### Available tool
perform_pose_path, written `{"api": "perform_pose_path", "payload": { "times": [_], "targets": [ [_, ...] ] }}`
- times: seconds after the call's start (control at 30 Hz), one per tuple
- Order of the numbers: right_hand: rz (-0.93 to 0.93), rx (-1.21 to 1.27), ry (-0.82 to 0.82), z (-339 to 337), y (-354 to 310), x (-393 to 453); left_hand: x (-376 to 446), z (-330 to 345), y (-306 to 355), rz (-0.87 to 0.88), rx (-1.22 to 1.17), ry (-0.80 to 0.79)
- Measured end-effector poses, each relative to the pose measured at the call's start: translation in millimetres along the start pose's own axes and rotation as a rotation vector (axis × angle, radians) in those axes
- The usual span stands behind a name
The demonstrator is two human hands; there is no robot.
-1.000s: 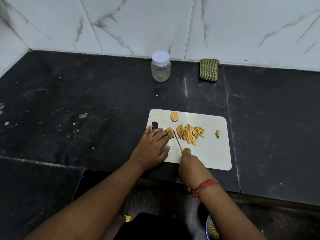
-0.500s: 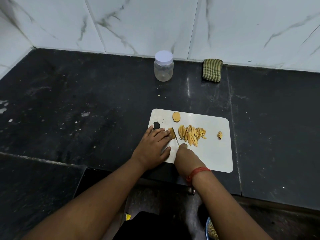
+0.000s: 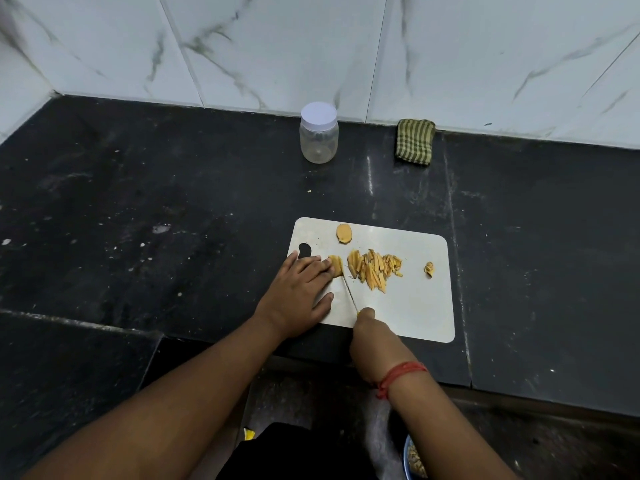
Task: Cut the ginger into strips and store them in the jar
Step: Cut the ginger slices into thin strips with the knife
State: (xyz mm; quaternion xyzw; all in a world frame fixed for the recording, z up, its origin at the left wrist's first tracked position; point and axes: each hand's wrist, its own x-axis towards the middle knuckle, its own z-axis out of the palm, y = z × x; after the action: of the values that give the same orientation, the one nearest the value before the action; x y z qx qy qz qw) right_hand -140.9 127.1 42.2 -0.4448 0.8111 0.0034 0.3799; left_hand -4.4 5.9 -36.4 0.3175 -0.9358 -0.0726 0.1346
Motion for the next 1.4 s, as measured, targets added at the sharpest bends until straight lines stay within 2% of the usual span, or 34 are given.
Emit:
{"api": "perform_pose_path", "payload": {
  "times": [0.27, 0.4, 0.67, 1.13, 1.4],
  "targets": [
    [-0.017, -0.01, 0.056, -8, 5, -6, 0, -1, 1, -0.001, 0.003, 0.001],
    [-0.075, 0.062, 0.093, -10, -3, -3, -1, 1, 1, 0.009, -0.006, 0.02],
    [-0.12, 0.054, 0.06, -16, -18, 18, 0, -1, 0, 0.018, -0.002, 0.016],
    [-0.096, -0.079, 0.076, -5, -22, 30, -1, -1, 0, 0.018, 0.016, -0.004],
    [-0.065, -0.053, 0.066, -9, -27, 30, 0, 0, 1, 0.021, 0.035, -0.004]
  ]
}}
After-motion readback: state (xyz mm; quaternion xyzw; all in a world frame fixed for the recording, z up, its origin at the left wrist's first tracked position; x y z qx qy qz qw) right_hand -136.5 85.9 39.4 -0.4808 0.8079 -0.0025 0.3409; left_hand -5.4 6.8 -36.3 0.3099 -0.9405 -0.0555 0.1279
